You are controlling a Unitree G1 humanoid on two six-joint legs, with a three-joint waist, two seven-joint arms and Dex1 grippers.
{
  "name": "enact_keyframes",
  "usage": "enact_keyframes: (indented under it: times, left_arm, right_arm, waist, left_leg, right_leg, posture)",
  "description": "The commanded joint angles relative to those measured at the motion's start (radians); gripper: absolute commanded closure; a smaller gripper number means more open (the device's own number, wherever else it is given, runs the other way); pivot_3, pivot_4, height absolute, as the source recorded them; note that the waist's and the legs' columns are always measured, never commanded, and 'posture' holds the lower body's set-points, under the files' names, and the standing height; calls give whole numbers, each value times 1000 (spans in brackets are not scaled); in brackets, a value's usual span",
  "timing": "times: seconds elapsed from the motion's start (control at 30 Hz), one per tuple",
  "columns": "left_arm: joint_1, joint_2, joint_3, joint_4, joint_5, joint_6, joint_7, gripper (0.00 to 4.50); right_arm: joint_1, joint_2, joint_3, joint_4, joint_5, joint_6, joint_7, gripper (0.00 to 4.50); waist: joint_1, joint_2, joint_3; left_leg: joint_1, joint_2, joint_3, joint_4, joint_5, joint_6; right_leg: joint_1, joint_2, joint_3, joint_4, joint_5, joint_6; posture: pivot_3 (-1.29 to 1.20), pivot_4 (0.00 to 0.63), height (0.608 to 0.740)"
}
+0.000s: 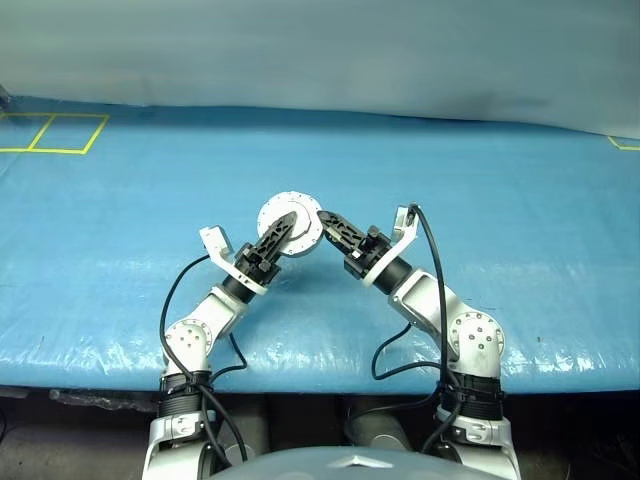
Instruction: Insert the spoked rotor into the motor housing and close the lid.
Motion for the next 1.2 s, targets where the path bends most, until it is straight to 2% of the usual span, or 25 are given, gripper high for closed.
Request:
enact_keyframes:
  times: [0.03,1.1,1.13,1.2]
  left_arm:
    - [-14,3,-5,-22,17,-16,5,1698]
    - [13,-3,15,-82,58,-110,34,1698]
    - [14,-3,15,-82,59,-111,34,1698]
    - [16,-2,15,-83,60,-116,34,1698]
  right_arm:
    - [-14,2,23,-56,25,-12,26,3298]
    - [-14,-62,68,-61,-59,-41,121,3298]
    - [-13,-64,71,-67,-70,-47,129,2597]
    - [-12,-63,72,-79,-94,-65,144,1959]
  waist:
    - [0,0,0]
    - [1,0,0]
    - [1,0,0]
    - [-1,0,0]
  left_leg:
    - [0,0,0,0,0,0]
    - [0,0,0,1,0,0]
    - [0,0,0,1,0,0]
    - [1,0,0,2,0,0]
  right_leg:
    - [0,0,0,0,0,0]
    - [1,0,0,0,0,0]
    - [1,0,0,0,0,0]
    - [1,0,0,0,0,0]
  posture:
    - [0,150,740]
    - [0,150,740]
    - [0,150,740]
    - [0,150,740]
